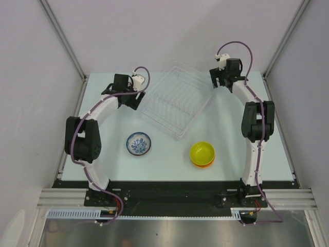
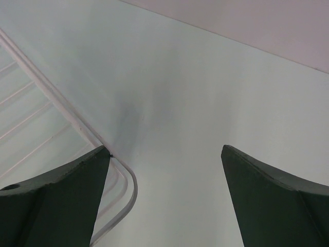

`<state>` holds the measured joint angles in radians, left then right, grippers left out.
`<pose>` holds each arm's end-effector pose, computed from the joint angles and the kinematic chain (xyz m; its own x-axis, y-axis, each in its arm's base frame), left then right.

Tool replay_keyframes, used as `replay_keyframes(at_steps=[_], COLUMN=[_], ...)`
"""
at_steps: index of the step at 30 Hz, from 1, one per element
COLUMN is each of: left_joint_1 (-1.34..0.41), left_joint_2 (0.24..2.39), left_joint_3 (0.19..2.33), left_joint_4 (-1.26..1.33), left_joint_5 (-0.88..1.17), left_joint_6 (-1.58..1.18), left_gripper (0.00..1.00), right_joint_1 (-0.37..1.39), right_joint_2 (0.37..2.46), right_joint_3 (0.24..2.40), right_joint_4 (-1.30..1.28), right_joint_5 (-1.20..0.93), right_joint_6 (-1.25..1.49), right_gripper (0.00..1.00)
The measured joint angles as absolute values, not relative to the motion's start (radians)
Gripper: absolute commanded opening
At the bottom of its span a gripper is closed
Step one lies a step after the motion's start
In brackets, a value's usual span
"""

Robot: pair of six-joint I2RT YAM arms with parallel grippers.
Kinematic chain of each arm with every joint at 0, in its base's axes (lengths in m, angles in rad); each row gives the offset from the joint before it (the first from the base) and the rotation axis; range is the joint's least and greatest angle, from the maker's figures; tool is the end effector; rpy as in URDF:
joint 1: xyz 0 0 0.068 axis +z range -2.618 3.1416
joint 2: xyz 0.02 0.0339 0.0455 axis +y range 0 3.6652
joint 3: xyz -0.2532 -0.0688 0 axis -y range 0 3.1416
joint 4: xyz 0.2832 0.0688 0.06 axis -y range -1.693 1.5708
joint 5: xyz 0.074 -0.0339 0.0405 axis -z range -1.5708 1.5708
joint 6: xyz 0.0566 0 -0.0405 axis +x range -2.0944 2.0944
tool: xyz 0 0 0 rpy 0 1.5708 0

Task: Load the bowls into the dish rack

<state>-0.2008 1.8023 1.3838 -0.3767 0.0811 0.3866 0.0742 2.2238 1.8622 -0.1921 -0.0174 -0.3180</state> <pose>0.4425 -0.0948 0.2066 -0.5521 0.4959 -0.6703 0.4994 0.8404 0.2104 0.5694 0.0433 0.2019 -0.4703 -0.3484 -0.8108 -0.2484 0.9339 -0.2573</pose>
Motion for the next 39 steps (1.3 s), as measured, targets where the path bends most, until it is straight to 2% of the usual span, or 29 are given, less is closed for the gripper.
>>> replay_keyframes(at_steps=[13, 22, 33, 39], left_joint_1=[-0.221, -0.233, -0.245, -0.256], left_joint_2=[2.001, 2.149, 2.371, 2.407], left_joint_3=[1.593, 1.791, 2.129, 2.175], left_joint_4=[-0.361, -0.368, -0.413, -0.398], left_joint_5=[-0.058, -0.115, -0.180, -0.218], left_joint_6=[0.448, 0.472, 0.498, 0.523], left_gripper=[0.80, 0.80, 0.81, 0.83], right_joint_1=[0.076, 0.085, 0.136, 0.167], right_joint_2=[2.207, 2.088, 1.998, 1.960], right_joint_3=[1.843, 1.703, 1.560, 1.491], right_joint_4=[-0.245, -0.342, -0.447, -0.489], right_joint_5=[0.035, 0.051, 0.052, 0.044], right_joint_6=[-0.374, -0.440, -0.472, -0.476], right_gripper=[0.96, 0.96, 0.95, 0.95])
